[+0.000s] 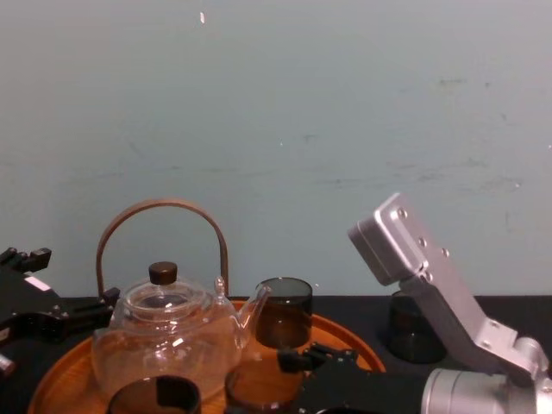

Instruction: Pick up the glass from the table and place it on the tray.

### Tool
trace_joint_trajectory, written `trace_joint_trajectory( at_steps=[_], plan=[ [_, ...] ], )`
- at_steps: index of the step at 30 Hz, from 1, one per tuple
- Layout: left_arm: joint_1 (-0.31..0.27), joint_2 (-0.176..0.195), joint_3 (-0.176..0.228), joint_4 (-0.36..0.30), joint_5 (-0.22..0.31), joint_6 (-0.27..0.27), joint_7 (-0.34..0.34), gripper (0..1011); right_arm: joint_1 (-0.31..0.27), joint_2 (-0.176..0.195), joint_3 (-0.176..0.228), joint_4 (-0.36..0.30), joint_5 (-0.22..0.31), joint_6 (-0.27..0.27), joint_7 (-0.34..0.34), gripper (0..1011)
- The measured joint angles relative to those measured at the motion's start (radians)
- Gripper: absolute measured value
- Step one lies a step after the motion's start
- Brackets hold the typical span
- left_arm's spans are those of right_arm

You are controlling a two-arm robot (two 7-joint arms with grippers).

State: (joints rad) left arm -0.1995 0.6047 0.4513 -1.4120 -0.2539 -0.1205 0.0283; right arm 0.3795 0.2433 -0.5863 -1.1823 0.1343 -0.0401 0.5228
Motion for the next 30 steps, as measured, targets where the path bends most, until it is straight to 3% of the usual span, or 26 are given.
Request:
trace_joint_trajectory(
  at_steps=[4,16,30],
  plan=[
    [0.000,0.000,0.000,0.000,0.000,0.000,0.000,1009,0.000,0.000,0.000,0.000,0.000,-0.001,0.000,1002],
    [0.000,0.000,0.000,0.000,0.000,0.000,0.000,1010,-0.006,0.007,0.002,-0.008,0.020,0.016,0.017,1002],
    [0.000,0.000,0.000,0.000,0.000,0.000,0.000,1010,-0.060,0.068,0.021,-0.106,0.023,0.099,-0.014,1002]
  ],
)
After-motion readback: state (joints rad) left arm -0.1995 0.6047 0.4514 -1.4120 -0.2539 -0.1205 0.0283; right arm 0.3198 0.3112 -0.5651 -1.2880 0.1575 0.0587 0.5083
